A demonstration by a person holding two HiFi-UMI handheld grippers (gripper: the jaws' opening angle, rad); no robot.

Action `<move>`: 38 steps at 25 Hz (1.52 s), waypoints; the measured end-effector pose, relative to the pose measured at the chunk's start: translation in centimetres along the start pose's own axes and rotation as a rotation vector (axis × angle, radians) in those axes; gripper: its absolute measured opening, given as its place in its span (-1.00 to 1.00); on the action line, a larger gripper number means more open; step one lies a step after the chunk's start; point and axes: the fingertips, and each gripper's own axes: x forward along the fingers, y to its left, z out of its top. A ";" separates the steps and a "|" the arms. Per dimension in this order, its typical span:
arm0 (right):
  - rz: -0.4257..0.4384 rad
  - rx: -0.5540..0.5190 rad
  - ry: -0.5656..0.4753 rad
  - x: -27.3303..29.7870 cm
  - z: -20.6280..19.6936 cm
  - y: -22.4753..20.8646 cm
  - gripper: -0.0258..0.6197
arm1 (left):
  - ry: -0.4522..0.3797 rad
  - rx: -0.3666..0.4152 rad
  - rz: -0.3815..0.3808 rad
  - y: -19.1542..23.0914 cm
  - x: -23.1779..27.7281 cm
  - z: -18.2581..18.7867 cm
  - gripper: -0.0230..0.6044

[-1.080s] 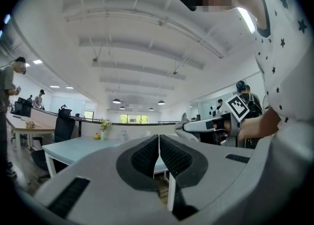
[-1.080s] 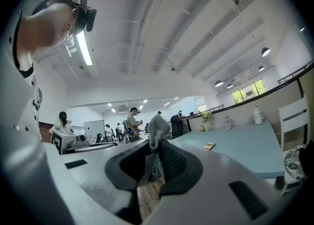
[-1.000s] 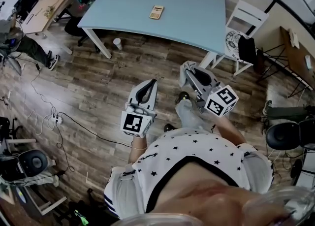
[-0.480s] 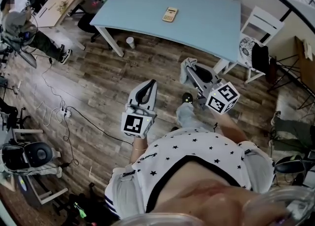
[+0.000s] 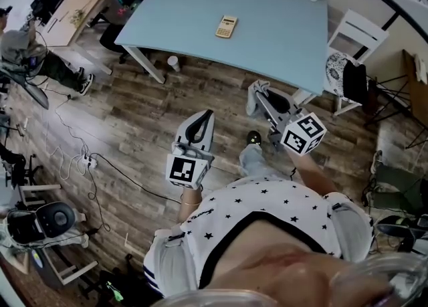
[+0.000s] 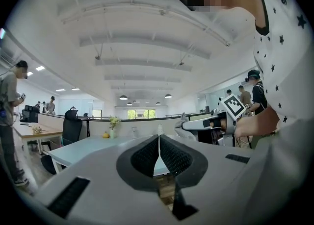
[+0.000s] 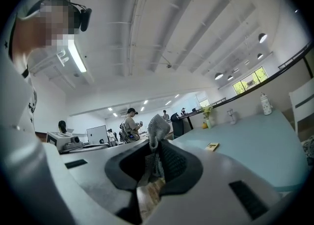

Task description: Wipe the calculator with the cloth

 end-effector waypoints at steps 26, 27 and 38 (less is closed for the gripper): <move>-0.006 0.110 -0.067 5.6 3.6 -13.3 -0.76 | 0.085 0.063 0.016 4.5 13.3 1.7 -0.83; -0.011 0.110 -0.071 5.6 3.9 -13.9 -0.76 | 0.085 0.067 0.013 4.5 13.9 1.8 -0.83; -0.040 0.142 -0.108 5.9 5.4 -19.1 -0.76 | 0.081 0.098 -0.018 3.9 19.4 2.4 -0.83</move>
